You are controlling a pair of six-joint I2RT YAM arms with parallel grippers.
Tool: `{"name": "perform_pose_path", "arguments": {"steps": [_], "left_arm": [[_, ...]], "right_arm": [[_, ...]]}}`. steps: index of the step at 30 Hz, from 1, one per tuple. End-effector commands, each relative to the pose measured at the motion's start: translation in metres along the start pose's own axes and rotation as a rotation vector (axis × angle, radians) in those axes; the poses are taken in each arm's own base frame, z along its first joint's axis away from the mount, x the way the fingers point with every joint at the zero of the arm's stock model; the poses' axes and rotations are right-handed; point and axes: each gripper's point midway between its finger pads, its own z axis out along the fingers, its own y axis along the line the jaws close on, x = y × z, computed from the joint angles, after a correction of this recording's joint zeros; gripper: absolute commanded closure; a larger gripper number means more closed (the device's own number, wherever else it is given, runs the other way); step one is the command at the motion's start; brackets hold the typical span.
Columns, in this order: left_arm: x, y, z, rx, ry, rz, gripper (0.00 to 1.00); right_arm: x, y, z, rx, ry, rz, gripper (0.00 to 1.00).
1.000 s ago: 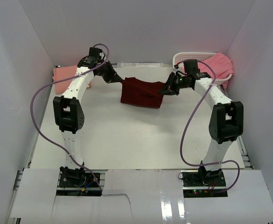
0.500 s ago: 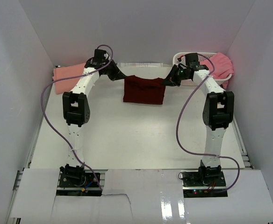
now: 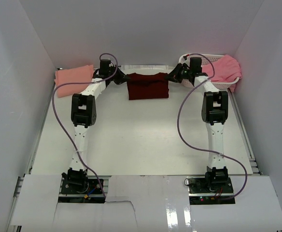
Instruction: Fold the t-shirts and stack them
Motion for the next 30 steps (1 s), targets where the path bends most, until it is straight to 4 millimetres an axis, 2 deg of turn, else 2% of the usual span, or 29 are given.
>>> {"name": "perform_pose_path", "arguments": {"steps": [1,2,3,4,8,11,12,13,14,15,17,18,19,20,22,23,25,26,27,28,29,30], "left_arm": [[-0.041,0.014,0.006,0.024,-0.147,0.000,0.97],[-0.043,0.018,0.008,0.022,-0.161,-0.002,0.95],[-0.047,0.021,0.012,0.031,-0.181,-0.002,0.93],[-0.046,0.030,0.017,0.024,-0.190,-0.012,0.88],[-0.048,0.045,0.025,0.014,-0.221,-0.036,0.86],[-0.044,0.052,0.029,0.002,-0.210,-0.035,0.86],[-0.043,0.054,0.029,0.002,-0.204,-0.033,0.87],[-0.039,0.056,0.030,0.000,-0.189,-0.032,0.87],[-0.037,0.055,0.030,0.003,-0.180,-0.026,0.89],[-0.031,0.059,0.029,-0.014,-0.155,-0.023,0.90],[-0.028,0.059,0.022,-0.050,-0.138,-0.017,0.92],[-0.020,0.065,0.021,-0.075,-0.124,-0.001,0.93],[-0.024,0.059,0.010,-0.099,-0.140,0.009,0.94],[-0.022,0.060,0.005,-0.129,-0.145,0.016,0.96],[-0.013,0.073,-0.004,-0.235,-0.141,0.048,0.97],[-0.013,0.065,-0.010,-0.254,-0.145,0.073,0.98],[-0.005,0.073,-0.020,-0.331,-0.124,0.113,0.98],[-0.003,0.074,-0.025,-0.362,-0.128,0.127,0.98],[-0.003,0.068,-0.033,-0.370,-0.133,0.148,0.99],[0.011,0.079,-0.038,-0.409,-0.102,0.144,0.99],[0.019,0.080,-0.042,-0.428,-0.088,0.155,0.99],[0.020,0.073,-0.051,-0.441,-0.096,0.166,0.99]], "right_arm": [[-0.047,0.004,0.003,-0.092,-0.153,-0.093,0.92],[-0.049,0.002,0.004,-0.103,-0.166,-0.091,0.92],[-0.044,-0.009,0.009,-0.103,-0.172,-0.080,0.92],[-0.049,-0.006,0.010,-0.139,-0.209,-0.115,0.92],[-0.045,-0.021,0.024,-0.166,-0.210,-0.083,0.92],[-0.031,-0.027,0.036,-0.157,-0.153,-0.070,0.92],[-0.027,-0.017,0.037,-0.146,-0.146,-0.122,0.92],[-0.010,-0.026,0.041,-0.115,-0.117,-0.122,0.92],[-0.004,-0.028,0.042,-0.075,-0.113,-0.137,0.92],[0.002,-0.015,0.041,-0.055,-0.111,-0.227,0.92],[0.020,-0.026,0.042,0.061,-0.077,-0.252,0.92],[0.025,-0.013,0.042,0.081,-0.069,-0.335,0.92],[0.026,-0.015,0.043,0.136,-0.076,-0.363,0.92],[0.037,-0.012,0.047,0.166,-0.045,-0.385,0.92],[0.048,-0.016,0.042,0.242,-0.008,-0.418,0.92],[0.055,-0.009,0.040,0.254,0.008,-0.428,0.92],[0.062,-0.011,0.036,0.290,0.015,-0.444,0.92],[0.072,-0.010,0.034,0.301,0.032,-0.449,0.92],[0.077,-0.010,0.031,0.312,0.044,-0.454,0.92],[0.080,-0.013,0.028,0.335,0.049,-0.462,0.92],[0.084,-0.002,0.024,0.331,0.051,-0.480,0.92],[0.098,-0.011,0.020,0.354,0.081,-0.469,0.92]]}}
